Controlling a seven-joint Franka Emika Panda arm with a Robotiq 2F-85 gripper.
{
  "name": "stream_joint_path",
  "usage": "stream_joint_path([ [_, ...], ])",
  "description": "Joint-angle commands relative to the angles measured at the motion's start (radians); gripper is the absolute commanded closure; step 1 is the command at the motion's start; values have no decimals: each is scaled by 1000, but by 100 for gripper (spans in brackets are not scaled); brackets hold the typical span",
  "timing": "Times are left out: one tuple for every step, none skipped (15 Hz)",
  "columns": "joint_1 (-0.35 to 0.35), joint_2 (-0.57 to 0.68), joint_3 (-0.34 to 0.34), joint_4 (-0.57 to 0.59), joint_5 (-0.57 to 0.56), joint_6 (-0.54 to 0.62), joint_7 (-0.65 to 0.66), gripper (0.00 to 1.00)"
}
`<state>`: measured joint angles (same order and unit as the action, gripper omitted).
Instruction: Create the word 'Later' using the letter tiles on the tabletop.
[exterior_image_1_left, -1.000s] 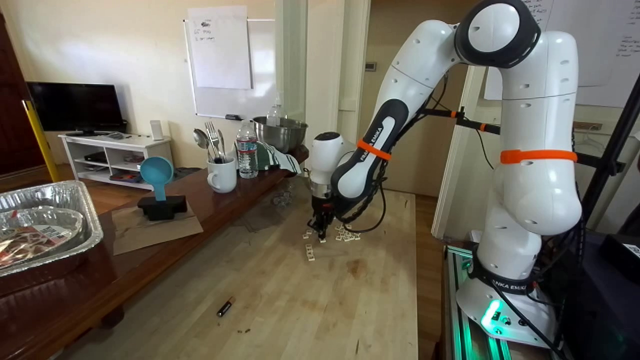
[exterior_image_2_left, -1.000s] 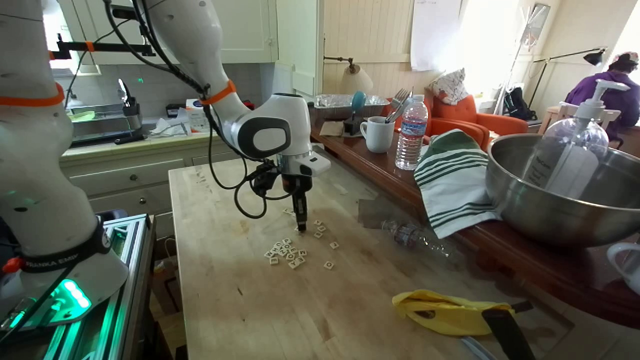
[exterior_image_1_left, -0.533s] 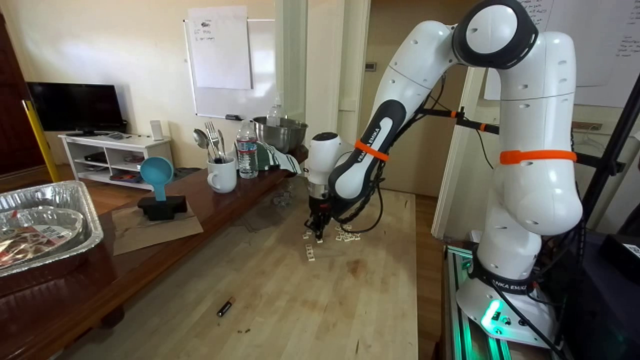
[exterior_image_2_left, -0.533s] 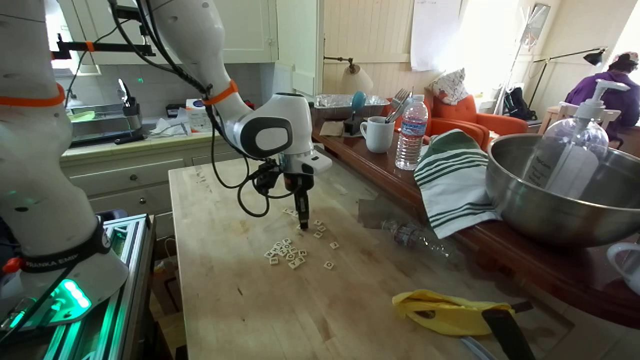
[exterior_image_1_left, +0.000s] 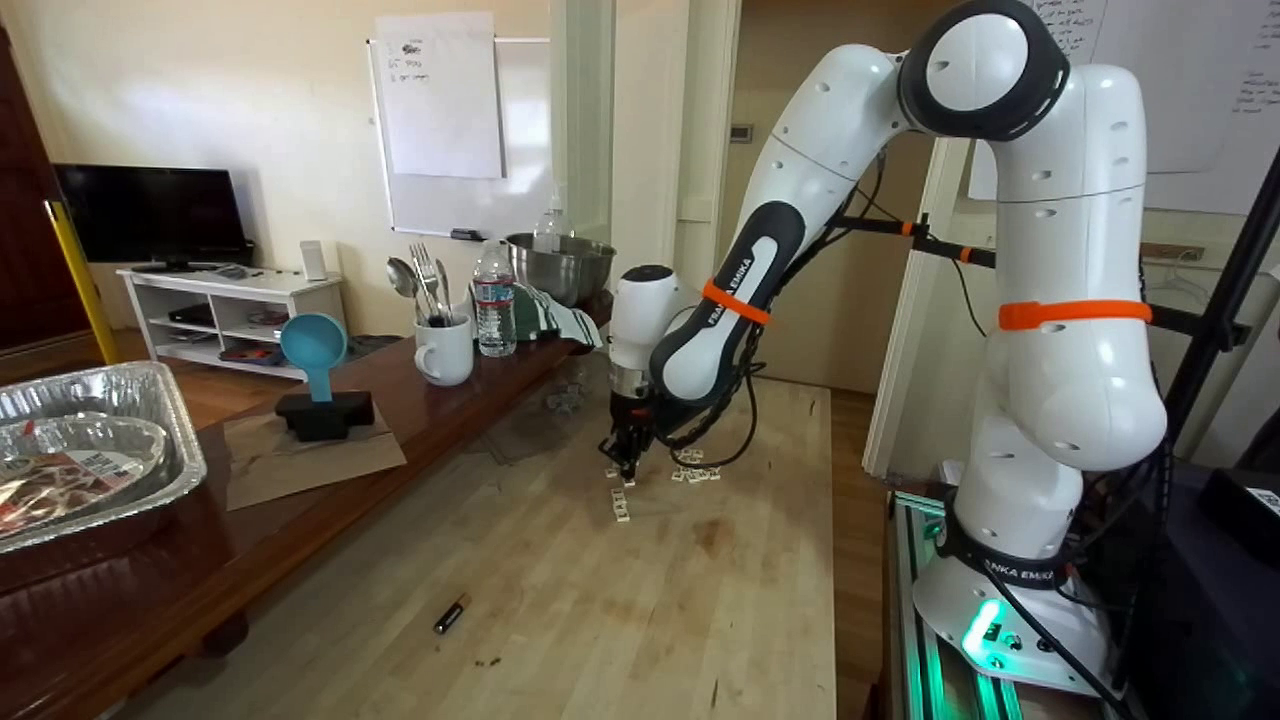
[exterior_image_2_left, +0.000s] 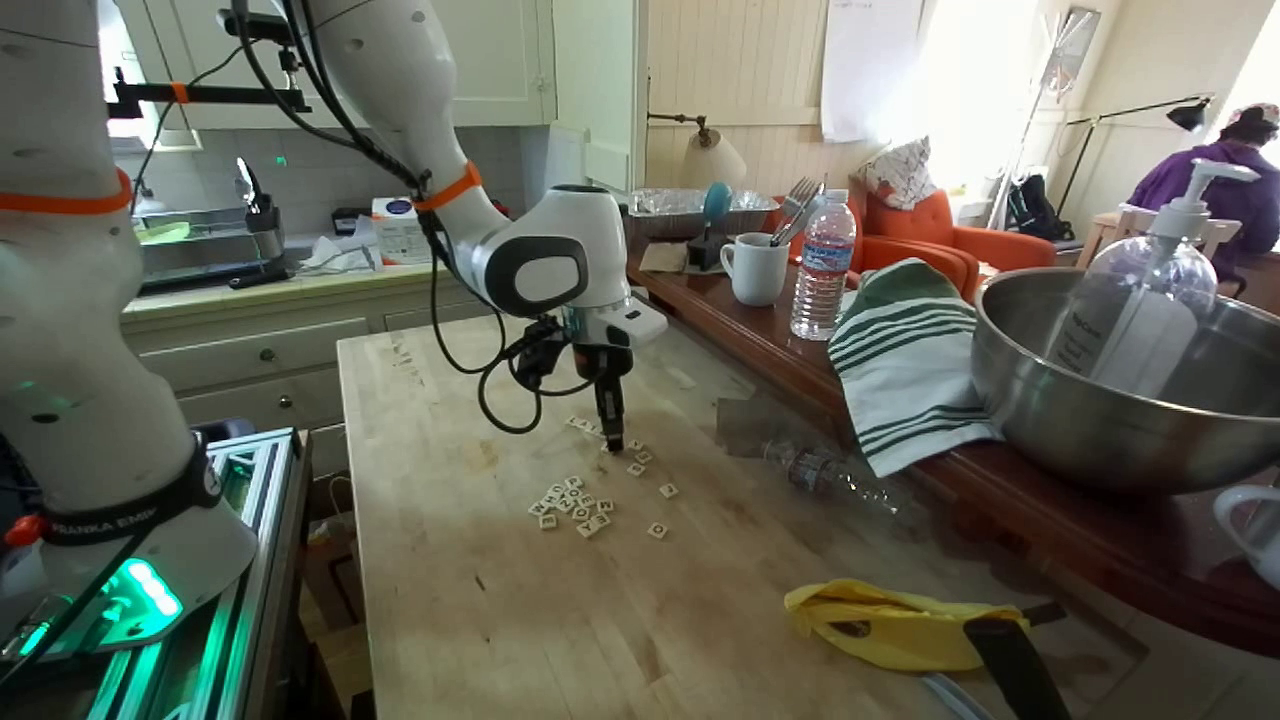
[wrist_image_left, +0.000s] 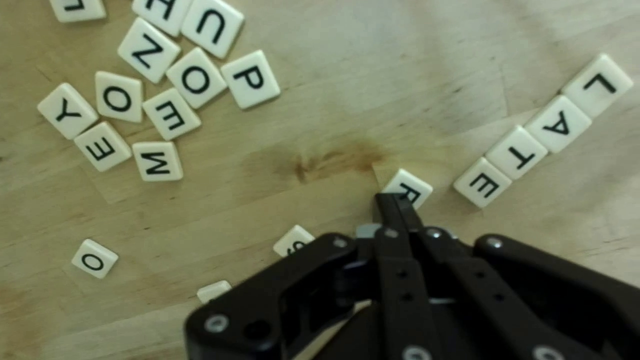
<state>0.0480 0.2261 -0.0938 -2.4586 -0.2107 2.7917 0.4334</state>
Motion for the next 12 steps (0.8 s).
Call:
stream_joint_path([
  [22,41,-5,14,52,34,18,100],
  [23,42,-4,15,63,32,17,100],
  [25,42,-3,15,74,32,16,100],
  [27,43,-2,16,83,32,17,100],
  [28,43,-1,17,92,30,16,100],
  [31,45,-2,18,99,31,19,100],
  [32,45,-2,20,105,31,19,100],
  [34,46,-3,22,110,31,20,100],
  [36,47,-4,23,112,31,22,100],
  [38,48,-5,25,114,31,25,100],
  [39,49,-5,27,115,30,27,100],
  [41,50,-5,28,116,30,31,100],
])
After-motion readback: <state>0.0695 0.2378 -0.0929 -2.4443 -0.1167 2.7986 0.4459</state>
